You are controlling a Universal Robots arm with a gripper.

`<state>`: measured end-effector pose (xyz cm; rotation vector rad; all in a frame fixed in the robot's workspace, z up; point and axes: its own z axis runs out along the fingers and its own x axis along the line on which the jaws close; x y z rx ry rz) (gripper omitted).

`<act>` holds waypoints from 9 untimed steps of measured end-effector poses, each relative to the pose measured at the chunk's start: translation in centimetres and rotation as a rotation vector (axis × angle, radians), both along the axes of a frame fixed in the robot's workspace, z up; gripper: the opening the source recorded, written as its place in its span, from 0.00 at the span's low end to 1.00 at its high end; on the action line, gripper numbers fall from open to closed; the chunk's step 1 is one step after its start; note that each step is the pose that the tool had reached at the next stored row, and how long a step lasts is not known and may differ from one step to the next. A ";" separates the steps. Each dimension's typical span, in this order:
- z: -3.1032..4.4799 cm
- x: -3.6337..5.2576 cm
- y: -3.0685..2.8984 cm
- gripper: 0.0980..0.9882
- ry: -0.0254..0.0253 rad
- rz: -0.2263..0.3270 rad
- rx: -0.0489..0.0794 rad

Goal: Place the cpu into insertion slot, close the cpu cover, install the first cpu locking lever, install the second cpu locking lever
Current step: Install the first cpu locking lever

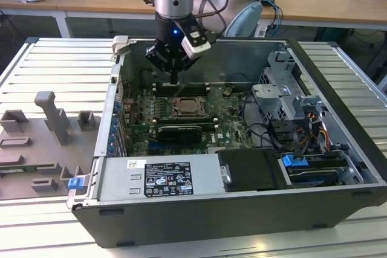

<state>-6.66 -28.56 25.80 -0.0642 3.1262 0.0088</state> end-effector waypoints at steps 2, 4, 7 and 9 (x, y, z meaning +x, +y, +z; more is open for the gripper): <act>-0.07 0.58 0.00 0.01 -0.0001 -0.002 0.000; -0.15 1.04 0.00 0.01 -0.0001 -0.003 0.001; -0.37 1.52 0.00 0.01 -0.0001 -0.012 0.022; -0.57 1.53 -0.03 0.01 -0.0001 -0.012 0.036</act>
